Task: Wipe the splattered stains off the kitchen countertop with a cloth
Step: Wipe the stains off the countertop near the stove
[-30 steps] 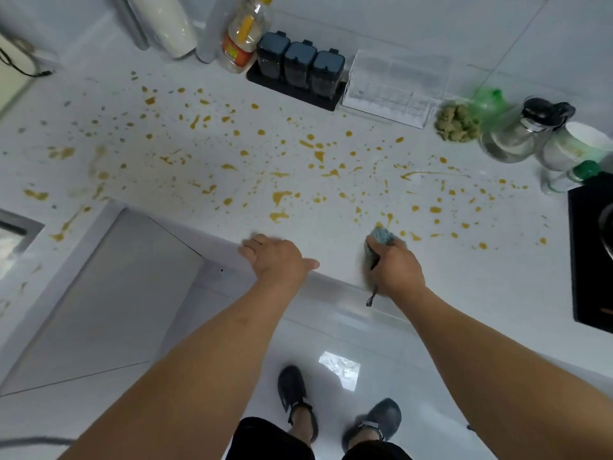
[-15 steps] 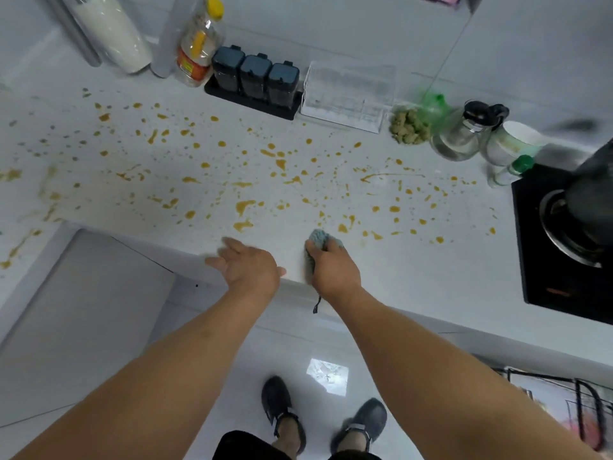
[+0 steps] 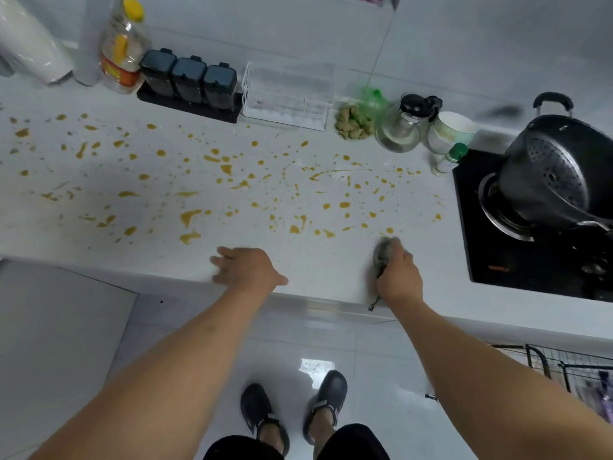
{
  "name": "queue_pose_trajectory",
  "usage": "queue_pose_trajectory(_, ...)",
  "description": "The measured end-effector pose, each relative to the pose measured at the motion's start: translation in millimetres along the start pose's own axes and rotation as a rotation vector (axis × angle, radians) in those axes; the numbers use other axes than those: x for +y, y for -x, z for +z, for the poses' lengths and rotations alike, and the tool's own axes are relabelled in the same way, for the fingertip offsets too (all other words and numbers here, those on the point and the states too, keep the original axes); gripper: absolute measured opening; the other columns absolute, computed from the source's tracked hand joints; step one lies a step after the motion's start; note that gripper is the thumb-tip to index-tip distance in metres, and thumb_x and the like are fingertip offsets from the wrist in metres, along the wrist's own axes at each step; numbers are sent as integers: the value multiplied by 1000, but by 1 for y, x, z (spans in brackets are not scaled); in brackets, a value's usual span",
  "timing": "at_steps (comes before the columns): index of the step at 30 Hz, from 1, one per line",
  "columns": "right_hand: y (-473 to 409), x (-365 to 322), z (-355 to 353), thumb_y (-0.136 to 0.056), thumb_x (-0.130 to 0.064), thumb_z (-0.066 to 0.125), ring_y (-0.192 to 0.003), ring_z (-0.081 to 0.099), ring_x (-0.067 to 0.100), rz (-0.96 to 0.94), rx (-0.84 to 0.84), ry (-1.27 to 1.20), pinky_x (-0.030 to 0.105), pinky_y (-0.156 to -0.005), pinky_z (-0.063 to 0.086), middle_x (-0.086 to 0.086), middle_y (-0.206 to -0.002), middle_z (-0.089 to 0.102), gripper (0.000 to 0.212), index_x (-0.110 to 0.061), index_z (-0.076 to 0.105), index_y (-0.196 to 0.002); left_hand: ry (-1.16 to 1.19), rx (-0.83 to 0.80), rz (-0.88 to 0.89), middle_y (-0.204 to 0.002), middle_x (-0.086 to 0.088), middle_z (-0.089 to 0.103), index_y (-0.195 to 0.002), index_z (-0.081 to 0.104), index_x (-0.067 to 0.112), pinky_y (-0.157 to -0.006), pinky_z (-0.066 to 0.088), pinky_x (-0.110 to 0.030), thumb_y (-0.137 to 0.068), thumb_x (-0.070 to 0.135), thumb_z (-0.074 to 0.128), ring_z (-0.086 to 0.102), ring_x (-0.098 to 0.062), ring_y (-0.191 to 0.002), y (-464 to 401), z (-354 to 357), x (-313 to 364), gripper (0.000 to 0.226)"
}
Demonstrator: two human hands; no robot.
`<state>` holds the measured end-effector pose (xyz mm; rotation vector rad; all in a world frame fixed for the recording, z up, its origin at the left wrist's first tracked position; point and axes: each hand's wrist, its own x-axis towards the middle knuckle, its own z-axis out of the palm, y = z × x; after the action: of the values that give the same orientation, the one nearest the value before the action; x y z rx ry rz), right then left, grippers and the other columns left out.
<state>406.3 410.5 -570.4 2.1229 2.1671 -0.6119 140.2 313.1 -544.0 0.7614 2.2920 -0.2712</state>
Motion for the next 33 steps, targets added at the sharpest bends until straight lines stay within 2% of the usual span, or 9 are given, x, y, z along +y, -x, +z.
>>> queue_pose_trajectory(3, -1, -11, 9, -90, -8, 52, -113, 58, 40, 39, 17, -3, 43, -90, 50, 19, -143, 42, 53, -7, 41, -142, -4, -11, -21, -166, -36, -8, -161, 19, 0, -114, 32, -66, -67, 64, 89, 4, -55, -153, -6, 1, 4, 133)
queue_pose_trajectory(7, 0, -49, 14, -95, -20, 51, -116, 58, 36, -153, -122, 77, 40, -93, 51, 13, -147, 44, 55, -12, 42, -148, -18, -38, -40, -166, -35, -8, -156, 37, 8, -113, 32, -66, -65, 63, 91, 4, -55, -153, -9, -1, 6, 119)
queue_pose_trajectory(12, 9, -51, 19, -94, -17, 54, -122, 54, 35, -411, -195, 129, 41, -94, 52, 13, -150, 41, 62, -14, 37, -153, -17, -1, -45, -166, -35, -4, -156, 36, 7, -112, 34, -65, -62, 64, 91, 8, -54, -152, -9, 2, 6, 123)
queue_pose_trajectory(15, -3, -12, 3, -94, -19, 55, -121, 55, 36, -352, -148, 138, 40, -96, 51, 16, -149, 40, 60, -11, 38, -152, -23, 19, -53, -165, -34, 2, -152, 42, 8, -110, 38, -65, -59, 64, 93, 13, -53, -150, -7, 1, 7, 120)
queue_pose_trajectory(19, -38, 46, -29, -92, -17, 56, -110, 59, 40, -182, -78, 146, 41, -91, 50, 21, -143, 44, 49, -5, 48, -139, -14, 25, -65, -165, -35, 6, -146, 49, 8, -107, 42, -63, -58, 64, 93, 17, -53, -149, -3, -2, 9, 114)
queue_pose_trajectory(23, -79, 55, -50, -89, -8, 54, -98, 59, 39, -20, -90, 107, 42, -80, 54, 20, -132, 48, 41, -3, 53, -129, -4, 40, -61, -165, -35, 6, -153, 39, 5, -108, 42, -63, -59, 63, 94, 17, -53, -149, -3, -2, 9, 124)
queue_pose_trajectory(26, -90, 28, -46, -88, -7, 52, -102, 59, 38, -59, -110, 87, 44, -83, 55, 18, -130, 50, 38, -3, 56, -126, 10, 55, -75, -165, -35, 5, -157, 31, 3, -111, 40, -64, -58, 60, 95, 15, -53, -151, -2, -2, 11, 131)
queue_pose_trajectory(29, -77, -6, -28, -90, -11, 53, -114, 57, 36, -183, -148, 109, 41, -93, 48, 15, -143, 43, 51, -7, 47, -141, 9, 72, -71, -164, -35, 10, -155, 33, 1, -111, 40, -64, -59, 61, 95, 19, -53, -149, -2, 1, 11, 129)
queue_pose_trajectory(33, -51, -21, -8, -91, -18, 55, -118, 57, 37, -361, -210, 85, 40, -97, 50, 14, -151, 37, 63, -9, 38, -152, 4, 61, -68, -165, -34, 7, -156, 31, -1, -114, 38, -62, -59, 66, 92, 18, -51, -149, -1, 2, 8, 132)
